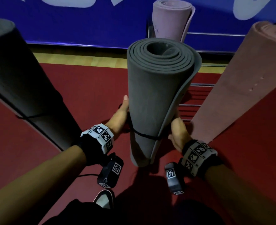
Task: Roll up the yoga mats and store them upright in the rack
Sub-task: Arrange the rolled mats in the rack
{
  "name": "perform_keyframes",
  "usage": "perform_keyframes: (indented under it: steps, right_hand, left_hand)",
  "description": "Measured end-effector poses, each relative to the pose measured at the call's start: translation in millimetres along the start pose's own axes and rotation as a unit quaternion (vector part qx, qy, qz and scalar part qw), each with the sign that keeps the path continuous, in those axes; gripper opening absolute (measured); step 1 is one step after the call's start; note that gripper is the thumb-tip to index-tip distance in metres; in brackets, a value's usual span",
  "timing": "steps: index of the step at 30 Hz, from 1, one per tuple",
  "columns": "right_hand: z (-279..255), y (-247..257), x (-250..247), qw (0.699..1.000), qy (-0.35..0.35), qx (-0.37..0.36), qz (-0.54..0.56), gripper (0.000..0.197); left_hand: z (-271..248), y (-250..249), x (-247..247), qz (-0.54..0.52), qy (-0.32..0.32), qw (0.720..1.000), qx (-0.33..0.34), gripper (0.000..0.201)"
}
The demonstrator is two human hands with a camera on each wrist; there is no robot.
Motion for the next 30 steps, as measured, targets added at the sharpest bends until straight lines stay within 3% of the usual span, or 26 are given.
perform_keyframes:
  steps: [2,3,6,9,13,17,21,24,27,30]
  right_hand:
    - [0,-3,10,0.998,0.013,0.005,0.061,0.047]
    - [-3,-3,13,0.998,0.016,0.002,0.064,0.047]
    - [-7,-1,21,0.997,0.027,-0.019,0.074,0.052]
    - [-6,4,40,0.998,0.033,-0.030,0.038,0.057]
    - [-13,12,100,0.998,0.046,-0.035,0.021,0.061]
    - [-8,-12,165,0.995,0.098,-0.028,0.002,0.090]
    - [-58,8,215,0.980,0.185,-0.037,-0.055,0.065]
    - [-71,8,243,0.971,0.233,-0.042,-0.044,0.065]
    - [-87,1,272,0.963,0.263,-0.036,-0.048,0.076]
    - [-80,-27,298,0.959,0.274,-0.050,-0.052,0.113]
  left_hand:
    - [-1,3,4,-0.012,0.009,1.000,-0.015,0.102]
    - [-2,5,6,-0.028,0.006,1.000,-0.011,0.100]
    - [-10,-2,10,-0.092,-0.028,0.995,0.008,0.075]
    - [-27,-11,-1,-0.110,-0.029,0.993,0.018,0.065]
    - [-67,-20,-52,-0.109,-0.112,0.987,0.026,0.057]
    - [-103,-22,-110,-0.116,-0.212,0.969,0.058,0.040]
    - [-134,-13,-165,-0.091,-0.285,0.952,0.065,0.037]
    - [-150,-6,-195,-0.085,-0.330,0.937,0.071,0.030]
    - [-166,3,-214,-0.098,-0.343,0.932,0.055,0.028]
    - [-168,20,-236,-0.125,-0.329,0.934,0.056,0.032]
Point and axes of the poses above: each hand's wrist, its own z-axis towards the middle knuckle, its own x-axis out of the palm, y = z × x, the point moved 2 cm from there along z, towards the middle knuckle, and after that the axes turned 8 degrees about -x, right-handed, at the moved point
